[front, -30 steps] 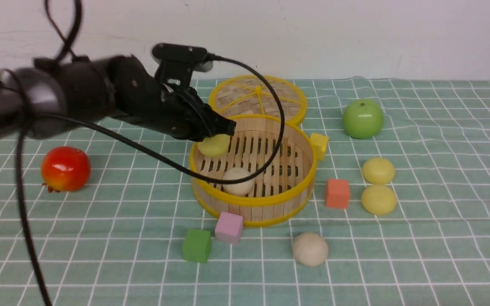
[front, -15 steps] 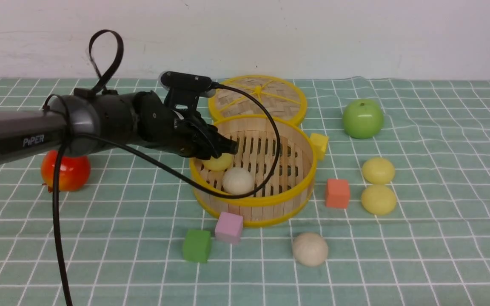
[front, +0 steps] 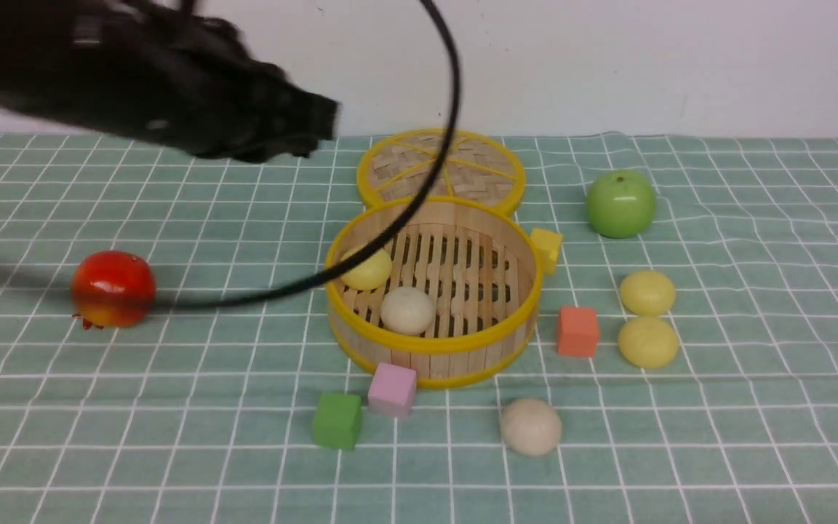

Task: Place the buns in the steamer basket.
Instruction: Use the right arm to grab a steamed stuffed bun

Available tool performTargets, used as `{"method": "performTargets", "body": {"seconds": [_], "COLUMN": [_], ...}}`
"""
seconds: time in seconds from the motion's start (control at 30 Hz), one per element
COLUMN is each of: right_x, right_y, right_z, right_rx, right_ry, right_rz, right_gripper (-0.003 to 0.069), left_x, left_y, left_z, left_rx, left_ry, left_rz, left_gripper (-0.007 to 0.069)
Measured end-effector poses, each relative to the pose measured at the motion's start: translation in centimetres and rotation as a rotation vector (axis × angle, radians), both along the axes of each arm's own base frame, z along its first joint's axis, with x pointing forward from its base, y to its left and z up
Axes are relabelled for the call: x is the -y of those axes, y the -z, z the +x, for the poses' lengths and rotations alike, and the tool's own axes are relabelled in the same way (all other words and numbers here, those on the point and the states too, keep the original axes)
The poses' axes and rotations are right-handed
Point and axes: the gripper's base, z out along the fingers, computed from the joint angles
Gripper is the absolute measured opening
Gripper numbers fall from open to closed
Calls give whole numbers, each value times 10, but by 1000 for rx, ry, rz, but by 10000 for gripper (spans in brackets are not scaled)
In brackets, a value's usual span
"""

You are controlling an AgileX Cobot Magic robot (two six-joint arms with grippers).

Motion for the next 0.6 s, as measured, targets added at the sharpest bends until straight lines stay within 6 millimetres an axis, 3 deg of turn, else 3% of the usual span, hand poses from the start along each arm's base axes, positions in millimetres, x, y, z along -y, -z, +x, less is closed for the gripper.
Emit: {"method": "performTargets", "body": {"seconds": [0.03, 0.07, 0.17, 0.2, 0.27, 0.3, 0.33, 0.47, 0.6], "right_x": [0, 0, 0, 0, 0, 0, 0, 0, 0], "right_y": [0, 0, 0, 0, 0, 0, 0, 0, 0], "right_z": [0, 0, 0, 0, 0, 0, 0, 0, 0], "right_rx": [0, 0, 0, 0, 0, 0, 0, 0, 0], "right_ry": [0, 0, 0, 0, 0, 0, 0, 0, 0], "right_rz": [0, 0, 0, 0, 0, 0, 0, 0, 0], "right_gripper": [240, 240, 240, 240, 240, 240, 240, 240, 240], "left_x": [-9, -11, -33, -34, -51, -51, -60, -81, -90], "left_y": [0, 0, 18, 15, 35, 39, 48, 84, 109], "left_z": [-25, -29, -89, -92, -136, -135, -157, -196, -216], "left_rx": [17, 21, 61, 78, 143, 137, 203, 378, 467], "left_ry": [-7, -10, -30, -31, -54, -57, -75, -135, -152], "left_rz": [-23, -28, -83, -92, -163, -161, -209, -301, -343], "left_gripper": [-14, -14, -14, -14, -14, -14, -14, -14, -14]}}
